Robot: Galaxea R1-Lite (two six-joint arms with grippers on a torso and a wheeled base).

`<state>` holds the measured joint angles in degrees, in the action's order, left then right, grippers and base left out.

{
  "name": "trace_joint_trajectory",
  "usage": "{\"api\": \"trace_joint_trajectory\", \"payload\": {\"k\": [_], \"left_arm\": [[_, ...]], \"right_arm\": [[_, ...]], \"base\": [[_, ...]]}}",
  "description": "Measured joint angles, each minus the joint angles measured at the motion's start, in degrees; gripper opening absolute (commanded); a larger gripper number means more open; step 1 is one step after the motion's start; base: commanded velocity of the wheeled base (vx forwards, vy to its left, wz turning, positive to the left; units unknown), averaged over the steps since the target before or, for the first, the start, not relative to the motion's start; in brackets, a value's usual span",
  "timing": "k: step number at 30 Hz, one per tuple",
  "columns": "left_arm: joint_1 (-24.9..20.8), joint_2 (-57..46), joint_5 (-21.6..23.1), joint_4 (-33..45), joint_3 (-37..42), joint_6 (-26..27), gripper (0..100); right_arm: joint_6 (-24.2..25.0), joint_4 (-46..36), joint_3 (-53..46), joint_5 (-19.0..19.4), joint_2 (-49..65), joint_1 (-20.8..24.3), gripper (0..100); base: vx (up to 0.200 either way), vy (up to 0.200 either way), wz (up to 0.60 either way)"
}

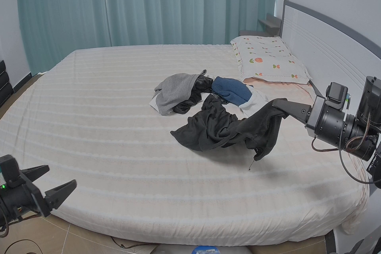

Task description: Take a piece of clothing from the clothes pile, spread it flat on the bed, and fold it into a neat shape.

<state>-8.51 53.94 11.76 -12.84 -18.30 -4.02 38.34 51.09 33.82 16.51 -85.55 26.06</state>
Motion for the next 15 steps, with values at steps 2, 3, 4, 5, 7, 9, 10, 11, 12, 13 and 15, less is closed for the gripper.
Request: {"api": "trace_joint_trajectory", "payload": {"k": [2,3,4,5,7,9,10,11,12,13,15], "left_arm": [[-1.88,6.01,-0.50,-2.79,-0.77,-1.06,100],[-2.68,8.16,-0.85,-4.05,-1.18,-1.52,100],[-3.50,10.74,-1.28,-5.25,-1.66,-2.05,100],[-4.58,14.19,-1.95,-6.70,-2.32,-2.73,100],[-6.25,19.35,-3.23,-8.78,-3.61,-3.72,100],[-8.11,24.97,-4.84,-10.81,-5.27,-4.89,100],[-9.16,28.05,-5.83,-11.79,-6.29,-5.52,100],[-10.40,31.52,-6.95,-12.91,-7.66,-6.23,100],[-11.22,33.66,-7.72,-13.63,-8.51,-6.62,100],[-12.32,36.62,-8.77,-14.51,-9.78,-7.13,100],[-14.75,43.39,-11.30,-16.84,-13.51,-8.16,100]], "right_arm": [[-0.20,-0.05,0.20,0.02,-0.26,-0.05,0],[-0.27,-0.05,0.28,0.00,-0.37,-0.07,0],[-0.33,-0.05,0.30,0.00,-0.48,-0.16,0],[-0.40,-0.05,0.38,0.00,-0.63,-0.22,0],[-0.49,-0.05,0.41,0.00,-0.89,-0.44,0],[-0.52,0.04,0.50,-0.01,-1.21,-0.66,0],[-0.55,0.06,0.52,0.00,-1.40,-0.82,0],[-0.57,0.11,0.59,-0.01,-1.63,-1.01,0],[-0.57,0.20,0.61,-0.01,-1.79,-1.15,0],[-0.60,0.22,0.68,-0.04,-2.04,-1.32,0],[-0.60,0.30,1.10,-0.04,-2.71,-1.68,0]], "base": [[0.000,0.000,0.00],[0.000,0.000,0.00],[0.000,0.000,0.00],[0.000,0.000,0.00],[0.000,0.000,0.00],[0.000,0.000,0.00],[0.000,0.000,0.00],[0.000,0.000,0.00],[0.000,0.000,0.00],[0.000,0.000,0.00],[0.000,0.000,0.00]]}}
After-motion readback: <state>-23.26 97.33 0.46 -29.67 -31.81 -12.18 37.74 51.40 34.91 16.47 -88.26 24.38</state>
